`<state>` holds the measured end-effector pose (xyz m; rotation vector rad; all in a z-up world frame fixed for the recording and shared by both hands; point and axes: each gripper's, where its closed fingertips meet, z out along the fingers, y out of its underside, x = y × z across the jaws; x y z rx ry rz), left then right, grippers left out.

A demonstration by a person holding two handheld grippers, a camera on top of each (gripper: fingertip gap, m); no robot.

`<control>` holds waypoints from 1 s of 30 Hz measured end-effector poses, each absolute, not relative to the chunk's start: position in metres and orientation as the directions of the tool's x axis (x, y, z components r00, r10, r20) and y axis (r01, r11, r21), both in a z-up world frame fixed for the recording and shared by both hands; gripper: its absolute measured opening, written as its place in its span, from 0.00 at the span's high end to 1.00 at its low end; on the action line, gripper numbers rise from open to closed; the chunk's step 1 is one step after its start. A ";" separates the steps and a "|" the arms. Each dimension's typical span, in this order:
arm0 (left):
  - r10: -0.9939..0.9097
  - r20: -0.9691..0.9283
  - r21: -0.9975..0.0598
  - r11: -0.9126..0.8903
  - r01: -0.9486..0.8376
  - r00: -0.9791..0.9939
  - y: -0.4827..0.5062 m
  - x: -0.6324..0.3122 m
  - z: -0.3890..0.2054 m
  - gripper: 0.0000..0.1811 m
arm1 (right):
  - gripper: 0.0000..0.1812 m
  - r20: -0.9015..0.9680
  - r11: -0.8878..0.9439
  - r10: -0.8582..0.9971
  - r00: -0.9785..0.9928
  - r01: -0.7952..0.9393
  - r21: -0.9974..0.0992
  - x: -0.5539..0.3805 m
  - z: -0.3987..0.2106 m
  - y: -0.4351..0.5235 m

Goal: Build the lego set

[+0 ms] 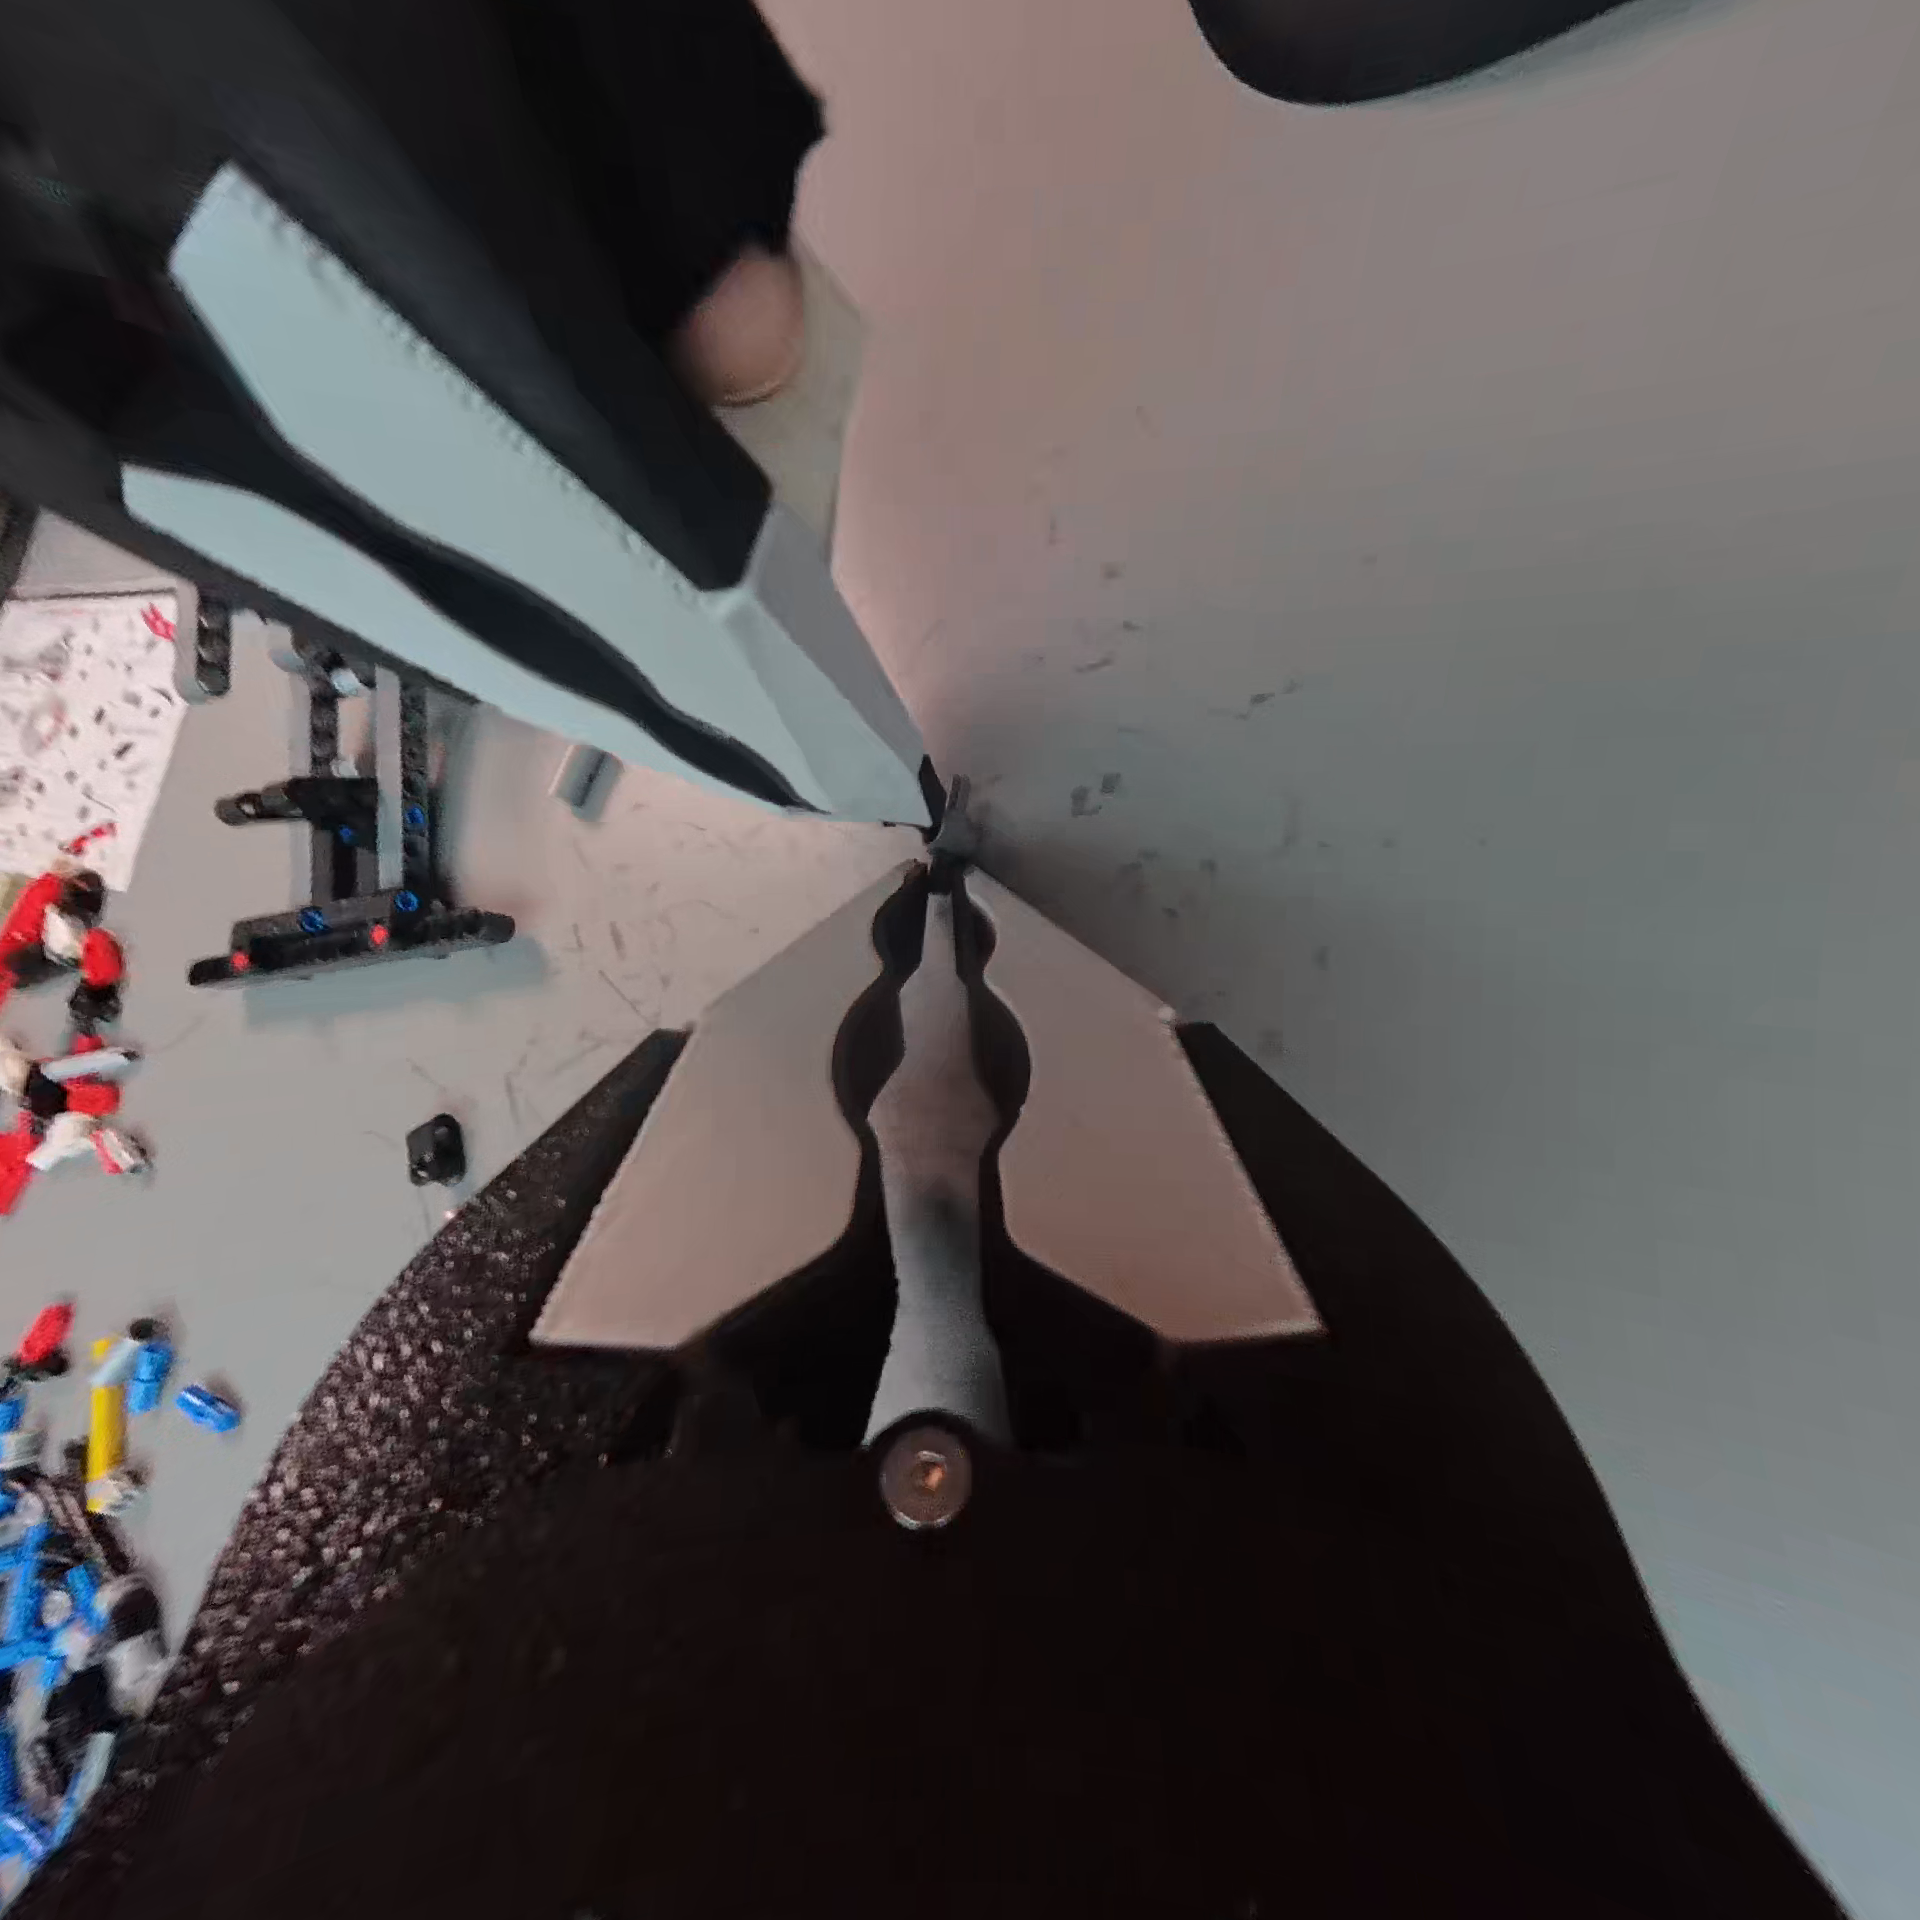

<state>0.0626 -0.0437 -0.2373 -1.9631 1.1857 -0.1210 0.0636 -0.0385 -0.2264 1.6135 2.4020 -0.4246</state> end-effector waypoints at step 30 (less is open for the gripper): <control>-0.828 -0.411 -0.691 0.010 -0.722 0.382 -0.066 0.055 -0.229 0.88 | 0.98 -0.249 0.463 0.824 -0.510 0.858 -0.223 0.066 -0.213 -0.064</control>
